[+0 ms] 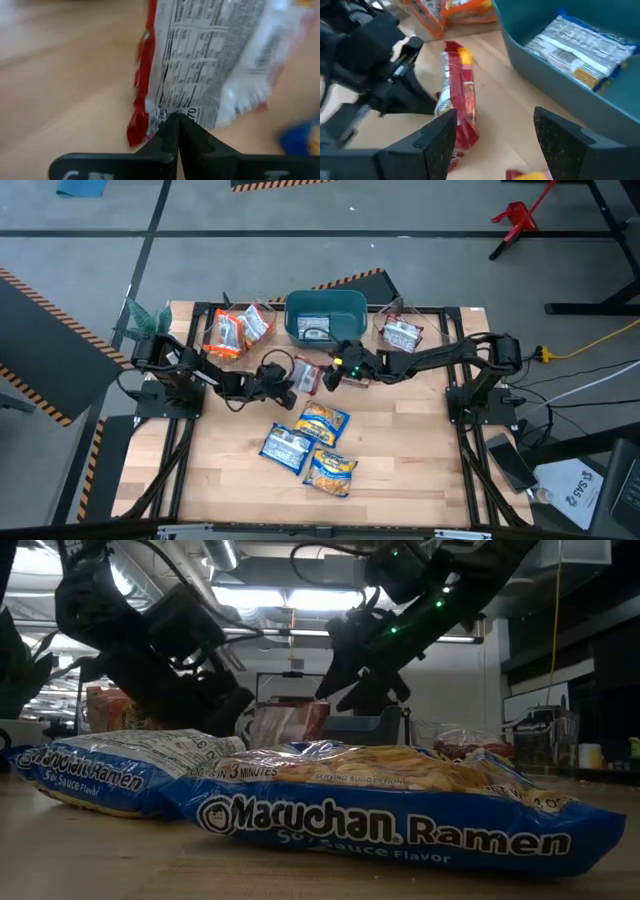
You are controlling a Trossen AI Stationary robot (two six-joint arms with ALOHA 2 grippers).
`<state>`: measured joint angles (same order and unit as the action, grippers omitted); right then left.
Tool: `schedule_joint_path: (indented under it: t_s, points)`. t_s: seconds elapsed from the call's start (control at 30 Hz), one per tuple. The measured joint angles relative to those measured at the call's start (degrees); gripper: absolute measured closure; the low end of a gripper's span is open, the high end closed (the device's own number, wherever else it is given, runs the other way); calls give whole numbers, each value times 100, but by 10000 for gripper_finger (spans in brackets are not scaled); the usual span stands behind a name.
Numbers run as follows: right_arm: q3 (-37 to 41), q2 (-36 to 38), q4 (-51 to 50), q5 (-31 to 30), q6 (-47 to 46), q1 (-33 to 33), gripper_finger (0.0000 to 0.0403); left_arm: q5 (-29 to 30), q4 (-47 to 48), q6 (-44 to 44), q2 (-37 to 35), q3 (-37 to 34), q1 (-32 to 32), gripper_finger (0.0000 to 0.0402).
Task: Sort Maruchan noodles
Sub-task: Put the red noodle pack into the right transparent bin
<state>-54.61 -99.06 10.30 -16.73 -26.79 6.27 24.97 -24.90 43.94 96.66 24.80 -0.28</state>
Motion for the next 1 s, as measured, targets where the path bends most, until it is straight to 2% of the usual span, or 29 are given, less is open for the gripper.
schedule_joint_path:
  t_s: [0.23, 0.33, 0.47, 0.57, 0.8, 1.0]
  points:
    - [-2, -21, 482, 1110, 259, 298, 155, 178, 135, 72, -7, 3, -20, 402]
    - [-3, -21, 729, 1144, 671, 217, 155, 193, 137, 68, -7, 2, -21, 402]
    - [0, -67, 691, 780, 1171, 196, 155, 210, 137, 65, -7, 4, -19, 402]
    - [-13, -135, 912, 880, 1376, 213, 155, 215, 146, 63, -9, 4, -19, 402]
    - [-9, -498, 1432, 1404, 1461, 242, 155, 250, 153, 52, -9, 4, -16, 402]
    - [-7, -857, 1558, 1396, 1296, 240, 155, 254, 157, 53, -9, 4, -16, 402]
